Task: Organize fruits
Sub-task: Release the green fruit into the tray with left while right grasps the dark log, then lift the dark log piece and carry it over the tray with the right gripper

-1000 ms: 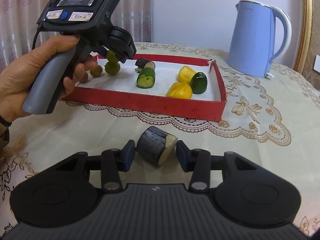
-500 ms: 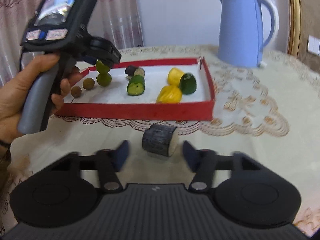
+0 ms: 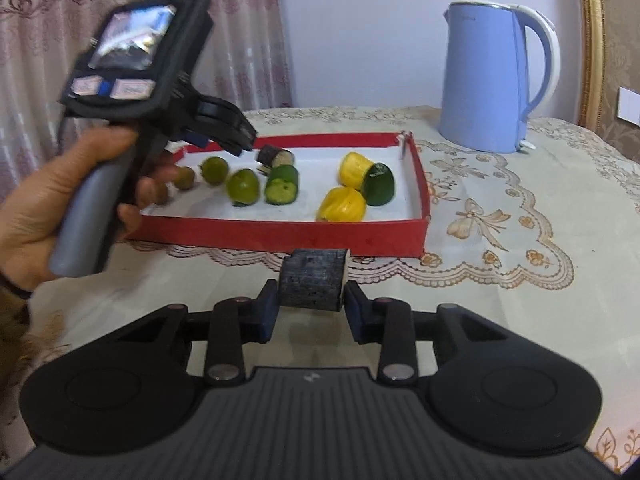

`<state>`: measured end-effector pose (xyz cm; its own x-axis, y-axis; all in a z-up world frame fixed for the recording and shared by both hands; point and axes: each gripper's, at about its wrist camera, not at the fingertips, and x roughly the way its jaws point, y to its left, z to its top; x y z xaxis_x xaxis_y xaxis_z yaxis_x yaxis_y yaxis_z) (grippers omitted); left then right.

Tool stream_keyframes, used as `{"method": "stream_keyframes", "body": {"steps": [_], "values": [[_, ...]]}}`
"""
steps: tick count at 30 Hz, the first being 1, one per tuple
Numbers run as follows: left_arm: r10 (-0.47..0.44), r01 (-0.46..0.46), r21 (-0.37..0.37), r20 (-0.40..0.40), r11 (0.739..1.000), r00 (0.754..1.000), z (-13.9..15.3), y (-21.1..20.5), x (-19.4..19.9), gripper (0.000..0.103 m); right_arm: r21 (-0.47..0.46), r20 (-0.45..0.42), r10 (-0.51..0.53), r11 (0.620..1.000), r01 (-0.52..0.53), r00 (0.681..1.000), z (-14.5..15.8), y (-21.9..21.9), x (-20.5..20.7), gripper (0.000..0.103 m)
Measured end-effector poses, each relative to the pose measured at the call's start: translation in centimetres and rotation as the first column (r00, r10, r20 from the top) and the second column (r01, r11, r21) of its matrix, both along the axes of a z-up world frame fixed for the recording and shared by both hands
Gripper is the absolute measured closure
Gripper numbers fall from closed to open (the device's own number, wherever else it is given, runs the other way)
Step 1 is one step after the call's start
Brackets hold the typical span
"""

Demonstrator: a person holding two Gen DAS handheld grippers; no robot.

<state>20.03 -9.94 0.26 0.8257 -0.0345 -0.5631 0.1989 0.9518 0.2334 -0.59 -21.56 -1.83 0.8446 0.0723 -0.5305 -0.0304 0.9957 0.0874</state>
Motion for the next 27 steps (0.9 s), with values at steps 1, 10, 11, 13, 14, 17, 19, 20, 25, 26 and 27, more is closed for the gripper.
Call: {"method": "stream_keyframes", "body": {"steps": [1, 10, 11, 13, 14, 17, 19, 20, 25, 26, 27], "values": [[0.003, -0.003, 0.001, -0.003, 1.000, 1.000, -0.1, 0.0, 0.1, 0.067, 0.000, 0.004, 0.008, 1.000, -0.008, 1.000, 0.1, 0.1, -0.2, 0.070], [0.006, -0.007, 0.009, 0.006, 1.000, 1.000, 0.5, 0.3, -0.8, 0.066, -0.019, 0.043, 0.038, 0.999, -0.037, 0.998, 0.7, 0.6, -1.0, 0.070], [0.005, -0.005, 0.005, 0.010, 1.000, 1.000, 0.7, 0.4, -1.0, 0.066, -0.019, 0.044, 0.039, 0.999, -0.039, 0.998, 0.6, 0.5, -0.8, 0.070], [0.000, 0.000, -0.006, 0.015, 1.000, 1.000, 1.1, 0.6, -1.4, 0.066, -0.018, 0.049, 0.044, 0.999, -0.044, 0.998, 0.6, 0.6, -0.9, 0.070], [0.000, 0.001, -0.007, 0.018, 1.000, 1.000, 1.2, 0.7, -1.6, 0.066, -0.021, 0.055, 0.047, 0.999, -0.046, 0.997, 0.7, 0.7, -0.9, 0.070], [0.003, -0.003, -0.011, 0.026, 1.000, 1.000, 1.5, 1.0, -2.3, 0.064, -0.033, 0.074, 0.052, 0.998, -0.049, 0.996, 1.0, 1.0, -0.7, 0.070], [0.012, -0.011, -0.020, 0.027, 1.000, 1.000, 1.7, 1.4, -2.8, 0.061, -0.034, 0.083, 0.054, 0.998, -0.052, 0.995, 1.1, 0.9, -0.4, 0.070], [0.012, -0.012, -0.025, 0.028, 1.000, 1.000, 1.8, 1.6, -3.1, 0.059, -0.031, 0.086, 0.055, 0.998, -0.053, 0.995, 1.2, 0.9, -0.3, 0.070], [0.036, -0.034, -0.057, 0.041, 0.998, 0.999, 2.2, 3.0, -4.9, 0.040, -0.012, 0.088, 0.054, 0.999, -0.053, 0.995, 1.3, 0.4, 0.6, 0.070], [0.044, -0.041, -0.059, 0.047, 0.997, 0.998, 2.2, 3.2, -5.3, 0.038, -0.008, 0.087, 0.055, 0.999, -0.054, 0.995, 1.3, 0.4, 0.7, 0.070], [0.052, -0.049, -0.057, 0.055, 0.997, 0.997, 2.3, 3.4, -5.8, 0.038, -0.006, 0.088, 0.055, 0.998, -0.055, 0.995, 1.3, 0.3, 0.9, 0.070]]}}
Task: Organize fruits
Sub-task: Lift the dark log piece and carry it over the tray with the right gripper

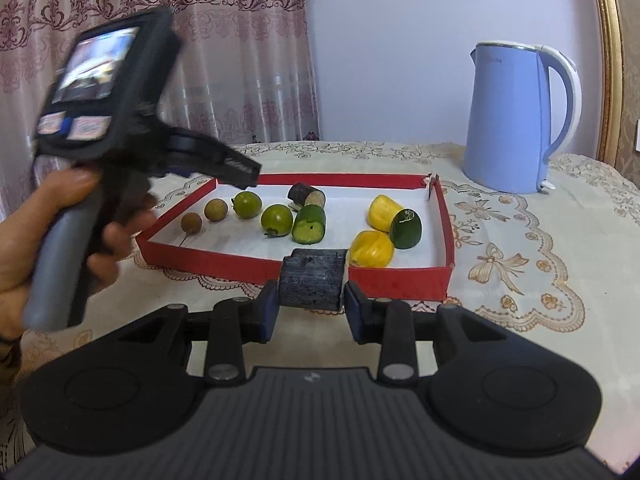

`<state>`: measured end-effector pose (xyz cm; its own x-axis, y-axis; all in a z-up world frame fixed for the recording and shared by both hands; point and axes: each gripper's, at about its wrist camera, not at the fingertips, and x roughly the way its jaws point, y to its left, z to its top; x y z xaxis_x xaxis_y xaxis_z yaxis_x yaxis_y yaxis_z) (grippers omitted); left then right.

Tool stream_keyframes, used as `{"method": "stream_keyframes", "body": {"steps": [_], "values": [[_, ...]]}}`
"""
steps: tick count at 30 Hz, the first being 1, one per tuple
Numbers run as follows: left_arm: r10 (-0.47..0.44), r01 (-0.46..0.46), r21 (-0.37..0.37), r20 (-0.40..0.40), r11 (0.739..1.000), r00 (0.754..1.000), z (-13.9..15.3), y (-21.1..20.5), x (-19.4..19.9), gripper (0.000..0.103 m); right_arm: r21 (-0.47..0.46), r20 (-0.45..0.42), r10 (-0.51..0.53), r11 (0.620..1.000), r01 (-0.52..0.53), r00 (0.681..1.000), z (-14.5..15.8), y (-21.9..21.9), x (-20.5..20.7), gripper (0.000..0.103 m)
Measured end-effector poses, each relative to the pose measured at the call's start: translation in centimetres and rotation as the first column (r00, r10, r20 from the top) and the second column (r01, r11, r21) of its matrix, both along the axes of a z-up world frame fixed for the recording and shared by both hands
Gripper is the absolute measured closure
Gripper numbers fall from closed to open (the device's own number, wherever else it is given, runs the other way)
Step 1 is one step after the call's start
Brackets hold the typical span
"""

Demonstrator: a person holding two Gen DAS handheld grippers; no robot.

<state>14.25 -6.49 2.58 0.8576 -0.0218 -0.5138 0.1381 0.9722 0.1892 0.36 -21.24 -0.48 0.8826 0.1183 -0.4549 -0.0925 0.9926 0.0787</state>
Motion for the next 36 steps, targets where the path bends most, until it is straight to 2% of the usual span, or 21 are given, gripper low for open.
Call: {"method": "stream_keyframes", "body": {"steps": [3, 5, 13, 36], "values": [[0.018, -0.018, -0.005, 0.018, 1.000, 1.000, 0.3, 0.8, -1.2, 0.035, 0.000, 0.007, 0.000, 1.000, 0.000, 1.000, 0.2, 0.1, 0.4, 0.070], [0.021, -0.021, -0.026, 0.020, 0.999, 1.000, 0.3, 1.6, -1.9, 0.028, -0.002, 0.012, 0.004, 1.000, -0.004, 1.000, 0.3, 0.2, 0.7, 0.070], [0.046, -0.046, -0.049, 0.004, 0.998, 0.999, -0.9, 3.2, -3.5, 0.028, -0.012, 0.020, 0.017, 1.000, -0.017, 1.000, 1.1, 0.8, 2.1, 0.070], [0.067, -0.071, -0.090, -0.051, 0.993, 0.996, -2.3, 5.4, -3.9, 0.028, -0.066, 0.017, 0.024, 0.998, -0.023, 1.000, 2.3, 2.0, 4.7, 0.070]]}}
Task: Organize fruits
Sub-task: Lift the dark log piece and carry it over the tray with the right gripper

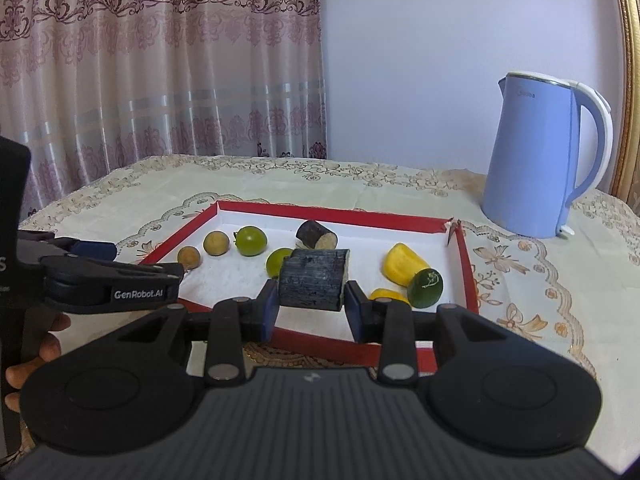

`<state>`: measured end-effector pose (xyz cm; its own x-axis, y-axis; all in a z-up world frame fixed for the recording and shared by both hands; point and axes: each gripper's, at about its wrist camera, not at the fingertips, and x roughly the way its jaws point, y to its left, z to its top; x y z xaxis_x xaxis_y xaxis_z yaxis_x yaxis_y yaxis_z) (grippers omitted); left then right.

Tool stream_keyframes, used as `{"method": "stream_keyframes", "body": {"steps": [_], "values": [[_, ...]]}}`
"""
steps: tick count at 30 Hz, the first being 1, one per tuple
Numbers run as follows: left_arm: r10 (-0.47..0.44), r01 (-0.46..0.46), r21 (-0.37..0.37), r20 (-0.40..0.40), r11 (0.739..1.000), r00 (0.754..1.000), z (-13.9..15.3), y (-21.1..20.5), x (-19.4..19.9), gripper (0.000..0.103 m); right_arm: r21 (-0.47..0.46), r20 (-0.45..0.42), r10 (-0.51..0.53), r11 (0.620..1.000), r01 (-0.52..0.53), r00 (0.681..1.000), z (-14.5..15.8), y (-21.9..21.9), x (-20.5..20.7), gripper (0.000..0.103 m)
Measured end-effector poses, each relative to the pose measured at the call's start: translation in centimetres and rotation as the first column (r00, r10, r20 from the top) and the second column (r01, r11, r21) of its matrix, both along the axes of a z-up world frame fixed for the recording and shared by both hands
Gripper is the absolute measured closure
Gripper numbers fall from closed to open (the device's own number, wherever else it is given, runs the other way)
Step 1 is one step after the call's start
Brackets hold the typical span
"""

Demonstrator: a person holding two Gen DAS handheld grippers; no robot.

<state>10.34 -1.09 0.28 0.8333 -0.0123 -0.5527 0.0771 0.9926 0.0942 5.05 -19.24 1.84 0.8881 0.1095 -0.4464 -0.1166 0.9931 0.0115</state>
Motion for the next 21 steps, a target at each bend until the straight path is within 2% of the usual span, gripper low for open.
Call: {"method": "stream_keyframes", "body": {"steps": [5, 8, 21], "values": [[-0.003, 0.003, -0.011, -0.002, 1.000, 1.000, 0.1, 0.1, 0.0, 0.027, -0.012, -0.002, -0.002, 1.000, 0.002, 1.000, 0.3, 0.3, 1.0, 0.070], [-0.003, 0.003, -0.007, 0.001, 1.000, 1.000, 0.1, 0.1, 0.0, 0.023, -0.014, -0.004, -0.005, 1.000, 0.005, 1.000, 0.6, 0.3, 1.6, 0.070], [-0.007, 0.007, -0.014, -0.026, 1.000, 1.000, -0.6, 0.3, 0.0, 0.022, -0.023, -0.018, -0.021, 1.000, 0.021, 1.000, 0.9, -0.1, 4.4, 0.070]]}}
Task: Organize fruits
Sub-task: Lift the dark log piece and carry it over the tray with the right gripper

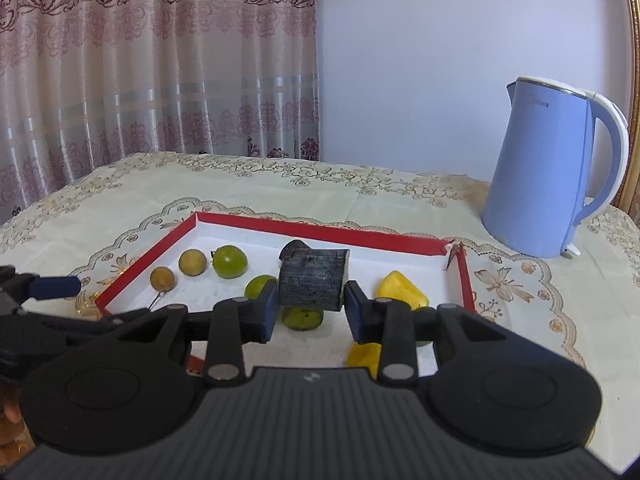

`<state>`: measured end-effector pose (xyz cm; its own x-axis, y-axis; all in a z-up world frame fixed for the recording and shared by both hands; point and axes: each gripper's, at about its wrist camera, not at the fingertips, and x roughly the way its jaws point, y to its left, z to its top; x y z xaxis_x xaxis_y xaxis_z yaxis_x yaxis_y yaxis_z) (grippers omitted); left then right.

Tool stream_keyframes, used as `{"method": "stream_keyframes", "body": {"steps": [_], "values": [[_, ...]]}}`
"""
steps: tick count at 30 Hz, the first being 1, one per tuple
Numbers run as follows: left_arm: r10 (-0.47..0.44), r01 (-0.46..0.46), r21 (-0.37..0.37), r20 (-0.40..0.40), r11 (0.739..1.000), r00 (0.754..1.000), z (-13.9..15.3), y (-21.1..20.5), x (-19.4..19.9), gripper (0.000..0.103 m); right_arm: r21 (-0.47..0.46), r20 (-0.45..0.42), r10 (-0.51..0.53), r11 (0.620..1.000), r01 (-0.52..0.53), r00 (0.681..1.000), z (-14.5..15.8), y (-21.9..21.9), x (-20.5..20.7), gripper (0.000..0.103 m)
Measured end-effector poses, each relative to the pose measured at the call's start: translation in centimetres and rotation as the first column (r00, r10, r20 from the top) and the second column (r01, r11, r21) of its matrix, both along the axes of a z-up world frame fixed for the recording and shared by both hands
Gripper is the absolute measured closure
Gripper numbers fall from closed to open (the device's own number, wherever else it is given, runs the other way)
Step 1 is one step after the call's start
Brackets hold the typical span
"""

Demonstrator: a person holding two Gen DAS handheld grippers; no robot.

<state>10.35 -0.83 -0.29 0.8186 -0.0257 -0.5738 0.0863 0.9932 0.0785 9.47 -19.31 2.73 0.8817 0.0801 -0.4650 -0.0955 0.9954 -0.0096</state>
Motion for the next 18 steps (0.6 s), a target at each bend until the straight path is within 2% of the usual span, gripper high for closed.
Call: {"method": "stream_keyframes", "body": {"steps": [9, 18], "values": [[-0.014, 0.013, -0.026, -0.007, 1.000, 1.000, -0.1, 0.1, 0.1, 0.022, 0.012, 0.000, -0.009, 1.000, 0.009, 1.000, 0.2, -0.3, 1.5, 0.070], [-0.016, 0.016, -0.011, 0.002, 1.000, 1.000, -0.4, -0.3, 0.1, 0.022, 0.027, -0.009, -0.018, 0.999, 0.018, 1.000, -0.2, -0.6, 2.7, 0.070]]}}
